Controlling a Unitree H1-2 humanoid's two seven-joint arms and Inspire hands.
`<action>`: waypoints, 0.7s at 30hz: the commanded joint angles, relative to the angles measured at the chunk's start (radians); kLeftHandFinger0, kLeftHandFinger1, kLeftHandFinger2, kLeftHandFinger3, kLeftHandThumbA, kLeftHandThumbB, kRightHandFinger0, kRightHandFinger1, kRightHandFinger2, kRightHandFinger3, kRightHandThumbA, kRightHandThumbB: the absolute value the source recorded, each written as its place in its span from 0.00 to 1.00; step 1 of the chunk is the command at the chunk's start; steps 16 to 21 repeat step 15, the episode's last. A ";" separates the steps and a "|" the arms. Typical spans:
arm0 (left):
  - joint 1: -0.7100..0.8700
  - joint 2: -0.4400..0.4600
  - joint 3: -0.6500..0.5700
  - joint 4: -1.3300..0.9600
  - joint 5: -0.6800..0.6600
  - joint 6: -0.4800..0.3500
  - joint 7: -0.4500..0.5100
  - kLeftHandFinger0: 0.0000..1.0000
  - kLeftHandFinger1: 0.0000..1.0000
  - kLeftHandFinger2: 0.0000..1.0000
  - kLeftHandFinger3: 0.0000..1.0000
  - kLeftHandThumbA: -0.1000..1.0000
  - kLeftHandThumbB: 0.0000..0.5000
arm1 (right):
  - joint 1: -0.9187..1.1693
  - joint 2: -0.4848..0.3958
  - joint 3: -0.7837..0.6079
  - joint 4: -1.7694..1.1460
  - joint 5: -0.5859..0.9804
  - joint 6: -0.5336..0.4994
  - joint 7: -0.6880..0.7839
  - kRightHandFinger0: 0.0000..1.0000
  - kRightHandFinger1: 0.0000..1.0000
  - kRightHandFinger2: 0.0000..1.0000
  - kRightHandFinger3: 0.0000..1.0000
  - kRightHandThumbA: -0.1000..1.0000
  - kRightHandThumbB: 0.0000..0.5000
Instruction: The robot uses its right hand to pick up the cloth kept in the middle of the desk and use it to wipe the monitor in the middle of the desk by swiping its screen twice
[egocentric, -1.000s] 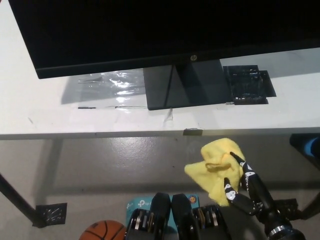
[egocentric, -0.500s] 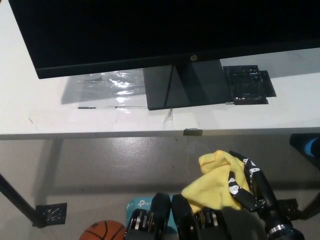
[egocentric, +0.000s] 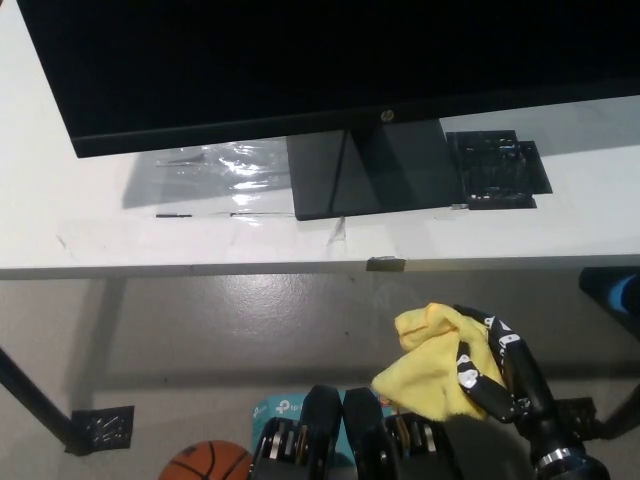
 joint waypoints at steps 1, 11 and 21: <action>0.013 0.037 0.000 -0.009 0.014 -0.032 0.003 0.54 0.55 0.70 0.89 0.29 0.00 | 0.000 -0.013 0.016 -0.028 0.042 -0.012 -0.021 0.35 0.41 0.56 0.82 0.24 0.39; 0.011 0.031 0.004 -0.010 -0.002 -0.028 -0.005 0.56 0.58 0.72 0.90 0.26 0.00 | 0.001 -0.024 0.033 -0.021 0.036 -0.018 -0.040 0.34 0.40 0.57 0.85 0.27 0.41; 0.013 0.029 0.000 -0.016 0.004 -0.021 -0.006 0.55 0.58 0.72 0.90 0.26 0.00 | -0.001 -0.028 0.037 -0.017 0.041 -0.020 -0.046 0.34 0.39 0.56 0.89 0.26 0.40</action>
